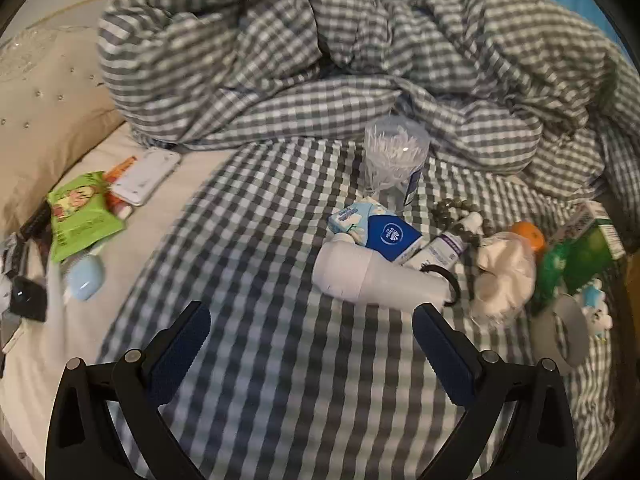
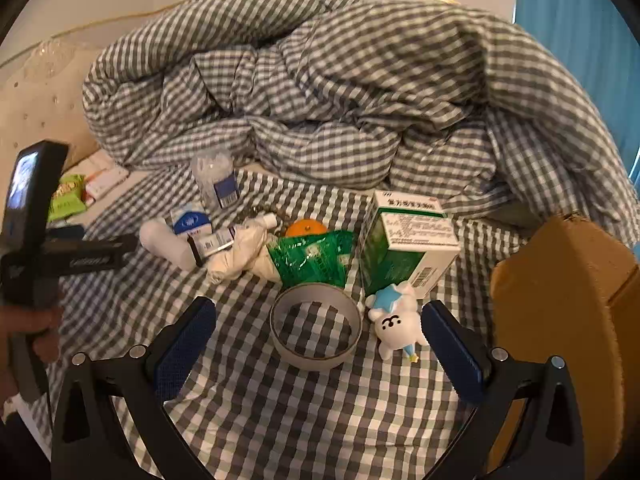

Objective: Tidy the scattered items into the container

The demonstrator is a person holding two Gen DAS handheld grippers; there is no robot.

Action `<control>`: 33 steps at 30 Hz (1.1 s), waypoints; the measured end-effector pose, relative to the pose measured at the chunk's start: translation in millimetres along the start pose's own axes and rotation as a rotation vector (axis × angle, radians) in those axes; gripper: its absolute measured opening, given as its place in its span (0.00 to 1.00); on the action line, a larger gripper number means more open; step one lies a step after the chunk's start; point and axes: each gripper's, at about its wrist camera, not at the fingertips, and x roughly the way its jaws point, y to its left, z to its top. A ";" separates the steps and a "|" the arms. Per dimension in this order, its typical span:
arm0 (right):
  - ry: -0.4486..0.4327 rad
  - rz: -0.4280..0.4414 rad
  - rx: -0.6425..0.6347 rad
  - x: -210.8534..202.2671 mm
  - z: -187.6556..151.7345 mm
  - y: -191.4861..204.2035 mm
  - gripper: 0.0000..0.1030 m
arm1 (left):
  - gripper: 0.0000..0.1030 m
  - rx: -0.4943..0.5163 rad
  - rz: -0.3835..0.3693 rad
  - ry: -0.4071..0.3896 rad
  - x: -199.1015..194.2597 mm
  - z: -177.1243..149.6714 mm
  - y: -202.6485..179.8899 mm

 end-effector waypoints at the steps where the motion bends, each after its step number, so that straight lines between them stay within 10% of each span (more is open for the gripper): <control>1: 0.006 0.000 -0.003 2.4 -1.5 0.4 1.00 | 1.00 -0.001 -0.006 0.010 6.0 2.9 -2.9; 17: 0.006 -0.004 0.000 0.2 -10.8 -8.2 1.00 | 1.00 -0.304 0.016 0.238 69.6 32.3 -21.5; 24: 0.001 -0.003 -0.025 -5.1 -14.4 -13.7 1.00 | 0.50 -0.264 0.045 0.196 66.7 28.4 -24.0; 33: 0.021 0.098 -0.055 10.8 -12.5 2.0 1.00 | 0.49 -0.180 0.030 0.107 22.4 16.5 0.4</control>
